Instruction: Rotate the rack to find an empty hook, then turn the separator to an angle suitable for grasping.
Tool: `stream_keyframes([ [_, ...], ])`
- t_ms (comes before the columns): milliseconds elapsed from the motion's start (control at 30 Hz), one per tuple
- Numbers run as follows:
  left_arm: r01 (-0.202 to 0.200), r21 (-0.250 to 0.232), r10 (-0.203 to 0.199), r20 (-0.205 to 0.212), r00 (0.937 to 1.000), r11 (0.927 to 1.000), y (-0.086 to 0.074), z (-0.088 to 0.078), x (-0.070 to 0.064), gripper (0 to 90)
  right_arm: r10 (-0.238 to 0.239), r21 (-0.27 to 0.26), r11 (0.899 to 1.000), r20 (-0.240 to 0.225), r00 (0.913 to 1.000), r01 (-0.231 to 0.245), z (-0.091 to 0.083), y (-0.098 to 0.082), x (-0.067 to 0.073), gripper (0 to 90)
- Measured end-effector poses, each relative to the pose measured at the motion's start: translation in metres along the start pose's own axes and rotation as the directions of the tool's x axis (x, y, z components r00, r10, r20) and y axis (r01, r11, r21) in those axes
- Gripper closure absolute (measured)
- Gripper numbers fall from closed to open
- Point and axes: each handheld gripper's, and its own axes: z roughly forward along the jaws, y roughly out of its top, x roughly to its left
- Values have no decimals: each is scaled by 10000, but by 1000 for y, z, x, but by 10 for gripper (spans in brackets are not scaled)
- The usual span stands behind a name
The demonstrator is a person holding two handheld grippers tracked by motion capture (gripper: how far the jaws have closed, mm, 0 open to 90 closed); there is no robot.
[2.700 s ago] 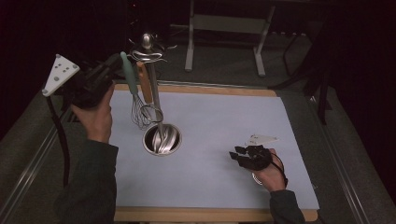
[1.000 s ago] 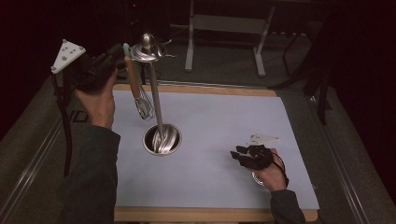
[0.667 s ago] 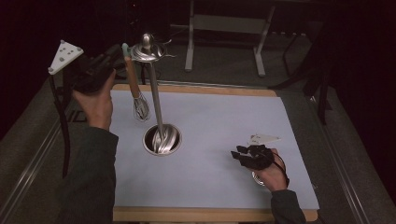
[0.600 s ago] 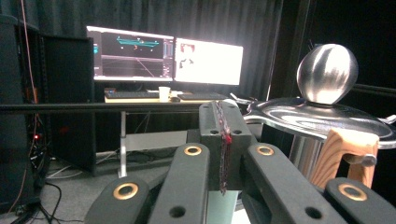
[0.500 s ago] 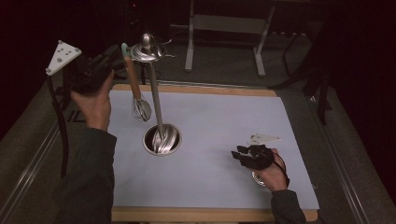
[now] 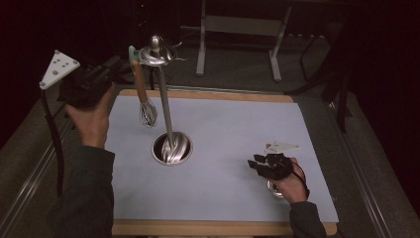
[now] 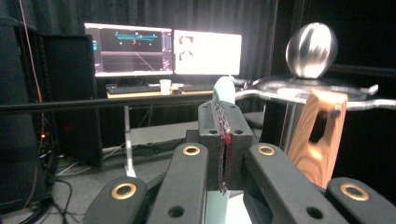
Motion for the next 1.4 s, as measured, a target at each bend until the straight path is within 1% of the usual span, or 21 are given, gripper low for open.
stream_keyframes([
  [100, -3, -5, 3, 50, 10000, 10000, -2, -5, 3, 884, 10, 28, 10000, 69, 10000, -11, -1, 0, -1, 623],
  [200, 22, 113, -23, 35, 10000, 9999, -6, -9, 7, 883, 52, 11, 10000, 113, 9999, -53, -3, -1, -3, 622],
  [300, -54, 331, 53, 18, 10000, 9994, -11, -12, 8, 880, 82, 19, 10000, 166, 9998, -82, -4, -2, -4, 622],
  [433, -259, 638, 258, 32, 9997, 9976, -20, -14, 9, 866, 131, 23, 9999, 223, 9997, -132, -6, -2, -6, 622],
  [533, -249, 758, 247, 41, 9997, 9968, -24, -14, 9, 859, 154, 21, 9999, 233, 9996, -154, -6, -2, -7, 622],
  [567, -391, 947, 387, 62, 9992, 9947, -28, -14, 8, 859, 162, 30, 9999, 249, 9996, -163, -6, -2, -7, 622],
  [667, -439, 1062, 422, 177, 9990, 9934, -34, -16, 7, 843, 162, 68, 9998, 321, 9994, -164, -7, -3, -7, 621],
  [800, -549, 1385, 507, 334, 9982, 9888, -43, -16, 6, 830, 127, 74, 9999, 337, 9994, -130, -8, -3, -8, 620],
  [900, -574, 1463, 520, 403, 9978, 9876, -47, -17, 5, 821, 102, 137, 9998, 413, 9991, -108, -9, -3, -9, 620],
  [1000, -692, 1665, 619, 490, 9969, 9836, -52, -17, 5, 807, 142, 174, 9997, 395, 9991, -149, -10, -3, -10, 620],
  [1067, -686, 1799, 602, 516, 9969, 9813, -57, -17, 5, 796, 204, 191, 9996, 409, 9990, -212, -10, -4, -11, 619],
  [1167, -475, 1931, 386, 493, 9980, 9800, -67, -19, 9, 795, 219, 209, 9995, 501, 9985, -230, -12, -4, -12, 618],
  [1267, -368, 2019, 289, 423, 9987, 9787, -76, -20, 10, 794, 245, 203, 9995, 553, 9982, -257, -13, -5, -13, 617],
  [1400, -397, 2305, 320, 371, 9988, 9723, -88, -21, 9, 789, 323, 150, 9993, 594, 9977, -332, -15, -5, -15, 617],
])
